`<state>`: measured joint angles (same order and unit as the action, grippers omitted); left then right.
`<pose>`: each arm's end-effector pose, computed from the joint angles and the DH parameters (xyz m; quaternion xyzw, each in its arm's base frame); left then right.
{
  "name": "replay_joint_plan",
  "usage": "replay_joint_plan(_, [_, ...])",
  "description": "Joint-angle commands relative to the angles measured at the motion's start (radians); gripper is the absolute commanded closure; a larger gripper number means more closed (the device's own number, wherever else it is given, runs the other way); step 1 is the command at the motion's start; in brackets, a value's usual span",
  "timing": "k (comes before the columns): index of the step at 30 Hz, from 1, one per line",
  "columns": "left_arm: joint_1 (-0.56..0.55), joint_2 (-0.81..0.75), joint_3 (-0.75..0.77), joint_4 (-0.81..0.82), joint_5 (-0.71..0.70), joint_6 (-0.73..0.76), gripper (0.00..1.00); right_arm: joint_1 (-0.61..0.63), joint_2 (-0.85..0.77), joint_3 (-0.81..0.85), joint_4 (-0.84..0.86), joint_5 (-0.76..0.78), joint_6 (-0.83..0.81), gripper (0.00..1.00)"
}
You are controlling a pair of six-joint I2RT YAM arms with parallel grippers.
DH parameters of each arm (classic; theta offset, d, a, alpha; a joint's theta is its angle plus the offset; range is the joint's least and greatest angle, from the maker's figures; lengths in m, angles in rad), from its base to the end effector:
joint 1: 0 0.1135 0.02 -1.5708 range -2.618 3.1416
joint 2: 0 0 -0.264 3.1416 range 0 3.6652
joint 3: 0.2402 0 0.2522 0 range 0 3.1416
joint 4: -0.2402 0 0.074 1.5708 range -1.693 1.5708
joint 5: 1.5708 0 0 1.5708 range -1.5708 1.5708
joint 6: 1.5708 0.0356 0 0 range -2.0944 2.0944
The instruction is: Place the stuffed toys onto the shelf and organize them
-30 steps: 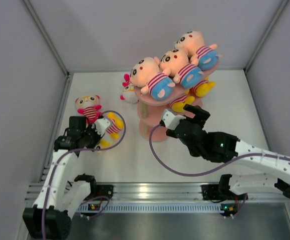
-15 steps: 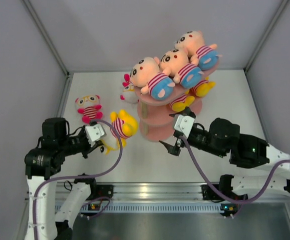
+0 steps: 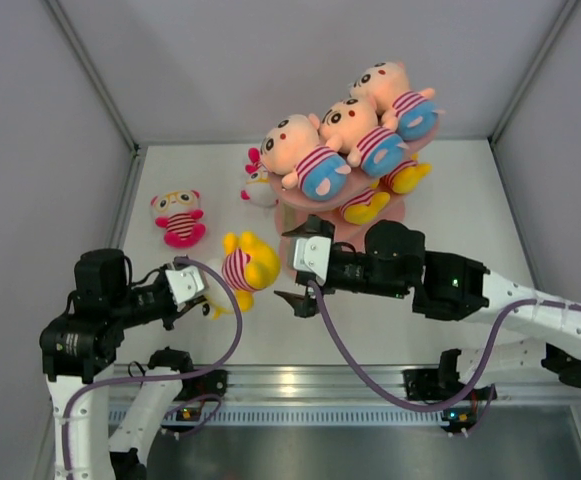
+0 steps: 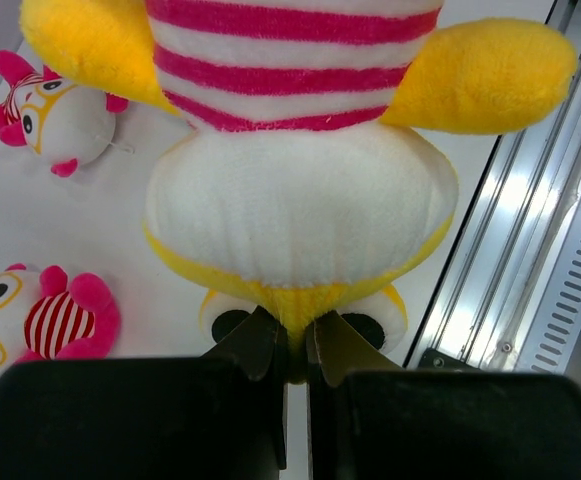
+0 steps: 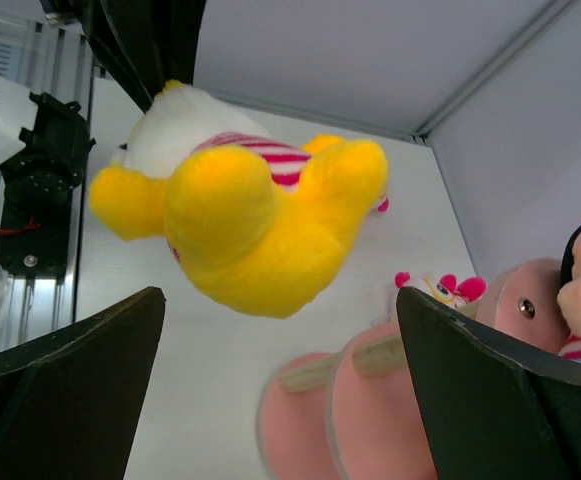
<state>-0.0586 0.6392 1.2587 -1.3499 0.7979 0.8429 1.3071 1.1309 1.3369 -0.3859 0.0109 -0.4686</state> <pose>0.0448 -0.0282 0.3961 0.5092 0.6882 -0.1841 0.4829 0.0637 0.2344 0.4416 -0.5934 0.4872 0.2570 0.5869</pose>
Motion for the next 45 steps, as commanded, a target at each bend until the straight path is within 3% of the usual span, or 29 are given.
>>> replay_joint_plan(1, [0.002, -0.003, 0.033, -0.158, 0.053, 0.019, 1.0, 0.009, 0.042, 0.132, -0.03, -0.104, -0.042, 0.01])
replay_joint_plan(6, [0.002, -0.01, 0.036, -0.16, 0.049, 0.01, 1.0, -0.028, 0.118, 0.226, -0.116, -0.161, 0.016, 0.01])
replay_joint_plan(11, [0.002, -0.013, 0.036, -0.16, 0.055, 0.008, 1.0, -0.149, 0.171, 0.254, -0.117, -0.349, 0.077, 0.01])
replay_joint_plan(15, [0.002, -0.013, 0.038, -0.16, 0.064, 0.008, 1.0, -0.167, 0.22, 0.283, -0.128, -0.454, 0.093, 0.01])
replay_joint_plan(24, [0.002, -0.013, 0.041, -0.16, 0.067, 0.01, 1.0, -0.166, 0.296, 0.301, -0.128, -0.5, 0.134, 0.02])
replay_joint_plan(28, [0.002, -0.015, 0.036, -0.16, 0.06, 0.013, 1.0, -0.163, 0.271, 0.275, -0.128, -0.503, 0.157, 0.36])
replay_joint_plan(29, [0.002, -0.013, 0.034, -0.16, 0.058, 0.021, 1.0, -0.158, 0.25, 0.246, -0.116, -0.494, 0.174, 0.51])
replay_joint_plan(30, [0.002, -0.015, 0.033, -0.16, 0.055, 0.021, 1.0, -0.154, 0.239, 0.226, -0.11, -0.485, 0.183, 0.6])
replay_joint_plan(31, [0.002, -0.013, 0.033, -0.16, 0.047, 0.022, 0.97, -0.147, 0.227, 0.205, -0.099, -0.461, 0.194, 0.72])
replay_joint_plan(32, [0.002, -0.013, 0.034, -0.16, 0.044, 0.025, 0.86, -0.132, 0.212, 0.18, -0.088, -0.439, 0.22, 1.0])
replay_joint_plan(34, [0.002, -0.012, 0.034, -0.161, 0.034, 0.024, 0.64, -0.112, 0.161, 0.099, -0.064, -0.402, 0.238, 1.0])
replay_joint_plan(36, [0.002, -0.013, 0.034, -0.16, 0.018, 0.021, 0.36, -0.091, 0.098, 0.011, -0.051, -0.365, 0.274, 1.0])
replay_joint_plan(38, [0.002, -0.01, 0.033, -0.16, 0.003, 0.021, 0.27, -0.088, 0.049, -0.054, -0.028, -0.324, 0.304, 1.0])
replay_joint_plan(39, [0.002, -0.01, 0.033, -0.16, -0.002, 0.019, 0.15, -0.088, -0.007, -0.12, -0.022, -0.306, 0.332, 1.0])
replay_joint_plan(45, [0.002, -0.006, 0.031, -0.16, -0.026, 0.022, 0.04, -0.094, -0.236, -0.298, -0.065, -0.097, 0.429, 1.0])
